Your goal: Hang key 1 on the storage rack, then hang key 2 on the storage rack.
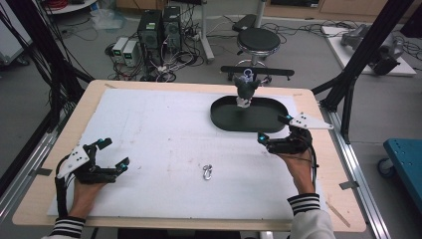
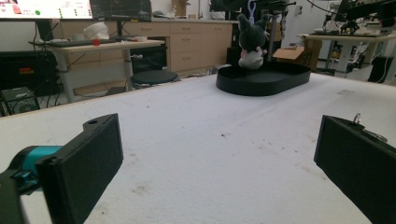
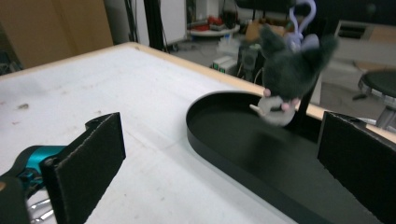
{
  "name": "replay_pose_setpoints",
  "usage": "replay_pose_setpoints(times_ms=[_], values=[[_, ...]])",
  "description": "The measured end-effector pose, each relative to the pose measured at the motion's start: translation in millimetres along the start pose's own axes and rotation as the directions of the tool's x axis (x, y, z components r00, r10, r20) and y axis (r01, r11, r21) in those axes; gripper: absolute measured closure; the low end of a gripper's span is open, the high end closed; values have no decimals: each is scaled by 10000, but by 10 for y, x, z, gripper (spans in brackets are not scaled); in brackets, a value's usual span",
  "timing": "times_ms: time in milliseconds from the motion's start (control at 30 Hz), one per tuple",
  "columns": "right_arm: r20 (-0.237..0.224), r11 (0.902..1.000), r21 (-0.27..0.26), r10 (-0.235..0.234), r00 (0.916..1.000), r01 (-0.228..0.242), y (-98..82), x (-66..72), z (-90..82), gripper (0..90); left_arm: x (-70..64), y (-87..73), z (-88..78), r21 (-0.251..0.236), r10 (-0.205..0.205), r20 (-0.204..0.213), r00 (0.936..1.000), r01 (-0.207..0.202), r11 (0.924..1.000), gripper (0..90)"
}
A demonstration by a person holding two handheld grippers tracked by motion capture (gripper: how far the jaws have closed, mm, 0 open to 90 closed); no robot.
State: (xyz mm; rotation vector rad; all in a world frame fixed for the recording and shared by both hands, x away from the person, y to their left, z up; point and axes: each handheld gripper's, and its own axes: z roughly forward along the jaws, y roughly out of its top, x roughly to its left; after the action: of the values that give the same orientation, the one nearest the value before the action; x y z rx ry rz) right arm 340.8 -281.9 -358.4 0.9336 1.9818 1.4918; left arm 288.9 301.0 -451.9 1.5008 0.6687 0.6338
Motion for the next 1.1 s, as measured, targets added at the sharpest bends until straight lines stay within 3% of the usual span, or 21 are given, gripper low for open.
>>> replay_pose_setpoints(times_ms=[100, 433, 1100], values=[[51, 9959, -893, -161, 9999, 165, -86, 70, -78, 7, 2, 0, -1, -12, -32, -14, 10000, 32, 10000, 17], [65, 9977, -660, 170, 9998, -165, -338, 74, -105, 7, 2, -1, -2, -37, -20, -32, 10000, 20, 10000, 17], [-28, 9978, -627, 204, 9998, -205, -354, 50, -97, 7, -2, -2, -5, -27, 15, -1, 10000, -15, 10000, 17]])
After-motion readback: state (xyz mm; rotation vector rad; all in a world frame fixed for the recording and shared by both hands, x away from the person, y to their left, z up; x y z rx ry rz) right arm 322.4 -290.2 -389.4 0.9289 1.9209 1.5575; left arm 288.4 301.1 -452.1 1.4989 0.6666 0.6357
